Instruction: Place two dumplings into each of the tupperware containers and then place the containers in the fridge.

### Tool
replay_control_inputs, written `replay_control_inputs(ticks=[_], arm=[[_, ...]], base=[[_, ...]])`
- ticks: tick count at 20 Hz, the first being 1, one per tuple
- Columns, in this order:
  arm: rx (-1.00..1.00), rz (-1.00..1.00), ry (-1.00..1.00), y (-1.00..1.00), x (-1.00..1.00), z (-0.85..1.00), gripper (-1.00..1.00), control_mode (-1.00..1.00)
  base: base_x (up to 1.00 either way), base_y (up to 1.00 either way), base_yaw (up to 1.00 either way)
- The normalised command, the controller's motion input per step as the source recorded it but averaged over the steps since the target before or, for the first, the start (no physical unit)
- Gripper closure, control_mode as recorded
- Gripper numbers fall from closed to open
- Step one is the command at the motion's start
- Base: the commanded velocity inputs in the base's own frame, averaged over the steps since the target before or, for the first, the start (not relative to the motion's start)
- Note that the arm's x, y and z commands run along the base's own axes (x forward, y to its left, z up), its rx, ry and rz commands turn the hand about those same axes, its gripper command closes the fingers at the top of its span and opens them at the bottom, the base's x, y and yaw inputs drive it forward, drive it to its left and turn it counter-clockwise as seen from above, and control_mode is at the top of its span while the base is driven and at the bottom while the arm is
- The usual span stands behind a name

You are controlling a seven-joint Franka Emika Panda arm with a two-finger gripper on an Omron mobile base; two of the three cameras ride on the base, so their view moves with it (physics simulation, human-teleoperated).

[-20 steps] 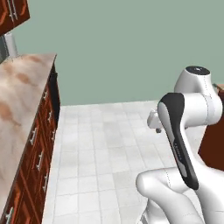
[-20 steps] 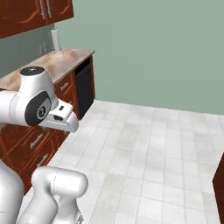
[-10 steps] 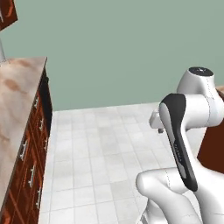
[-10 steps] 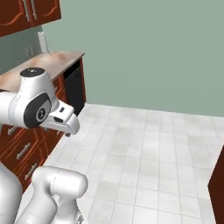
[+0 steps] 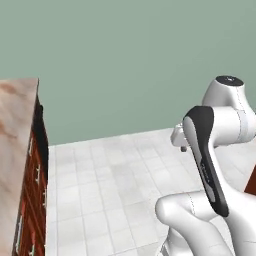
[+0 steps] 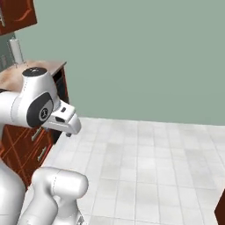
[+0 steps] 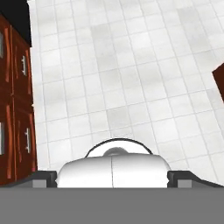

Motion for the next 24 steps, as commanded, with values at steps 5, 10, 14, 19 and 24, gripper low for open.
replay_control_inputs(ticks=[5, 10, 14, 19, 24], arm=[[0.0, 0.0, 0.0, 0.0, 0.0, 0.0, -1.0, 1.0], [0.0, 0.0, 0.0, 0.0, 0.0, 0.0, -1.0, 1.0], [0.0, 0.0, 0.0, 0.0, 0.0, 0.0, -1.0, 1.0], [0.0, 0.0, 0.0, 0.0, 0.0, 0.0, -1.0, 1.0], [0.0, 0.0, 0.0, 0.0, 0.0, 0.0, -1.0, 1.0]], base=[[1.0, 0.44, -0.24], [1.0, -0.48, -0.01], [0.97, -0.28, -0.22], [0.71, 0.36, -0.63], [0.72, 0.76, -0.68]])
